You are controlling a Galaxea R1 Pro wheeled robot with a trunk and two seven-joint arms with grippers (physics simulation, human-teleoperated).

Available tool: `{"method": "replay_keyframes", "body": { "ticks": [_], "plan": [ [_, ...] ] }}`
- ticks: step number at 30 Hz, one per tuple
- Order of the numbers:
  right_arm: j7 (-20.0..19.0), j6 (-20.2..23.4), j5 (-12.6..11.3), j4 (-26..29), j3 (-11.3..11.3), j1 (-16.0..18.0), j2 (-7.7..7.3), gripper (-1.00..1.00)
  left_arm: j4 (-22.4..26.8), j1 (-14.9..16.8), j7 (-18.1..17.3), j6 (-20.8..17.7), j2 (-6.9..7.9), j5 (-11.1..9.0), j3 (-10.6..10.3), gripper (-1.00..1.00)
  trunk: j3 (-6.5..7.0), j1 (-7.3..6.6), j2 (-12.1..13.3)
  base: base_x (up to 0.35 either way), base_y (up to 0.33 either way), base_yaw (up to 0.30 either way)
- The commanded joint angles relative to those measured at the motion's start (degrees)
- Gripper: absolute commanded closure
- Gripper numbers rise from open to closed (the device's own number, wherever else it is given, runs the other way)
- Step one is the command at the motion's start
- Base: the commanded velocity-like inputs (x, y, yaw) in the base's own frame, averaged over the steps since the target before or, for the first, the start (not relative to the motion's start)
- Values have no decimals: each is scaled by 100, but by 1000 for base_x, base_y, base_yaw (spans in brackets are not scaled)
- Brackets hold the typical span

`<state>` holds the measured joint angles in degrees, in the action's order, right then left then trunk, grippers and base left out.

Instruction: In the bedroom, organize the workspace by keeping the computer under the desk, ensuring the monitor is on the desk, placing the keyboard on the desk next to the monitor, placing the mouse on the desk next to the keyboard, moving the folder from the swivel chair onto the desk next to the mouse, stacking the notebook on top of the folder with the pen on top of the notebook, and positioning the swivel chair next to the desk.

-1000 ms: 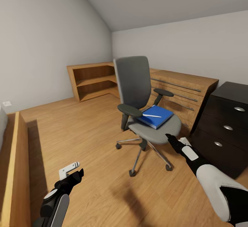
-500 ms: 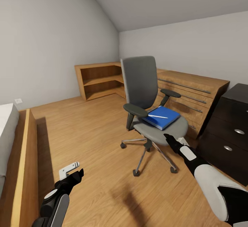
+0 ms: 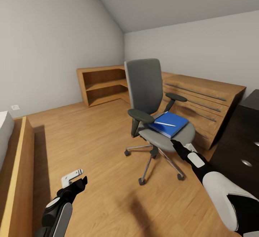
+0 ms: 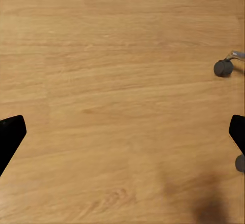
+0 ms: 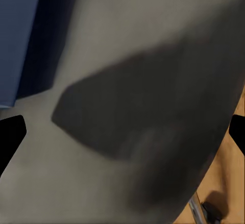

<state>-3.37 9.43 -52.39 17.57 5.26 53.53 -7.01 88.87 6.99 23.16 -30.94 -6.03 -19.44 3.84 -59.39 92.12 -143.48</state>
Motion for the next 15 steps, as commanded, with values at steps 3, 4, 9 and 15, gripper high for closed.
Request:
{"method": "replay_keyframes", "body": {
  "ticks": [3, 4, 9, 15],
  "plan": [
    [-14, 33, -4, -8, 19, -1, 3, -100, 7, 4, 40, -17, -3, -60, 3, -100, -6, 3, -1, 325, 0, 0],
    [-12, 33, -5, -8, 19, -1, 1, -100, 7, 4, 40, -17, -3, -60, 3, -100, -6, 3, -1, 325, 5, 0],
    [-15, 33, -6, -8, 19, -1, 1, -100, 7, 4, 46, -17, -3, -60, 3, -100, -6, 3, -1, 326, 79, 0],
    [-11, 33, -6, -8, 19, -1, 1, -100, 7, 4, 48, -17, -3, -59, 3, -100, -6, 3, -1, 317, 154, 0]
  ]
}}
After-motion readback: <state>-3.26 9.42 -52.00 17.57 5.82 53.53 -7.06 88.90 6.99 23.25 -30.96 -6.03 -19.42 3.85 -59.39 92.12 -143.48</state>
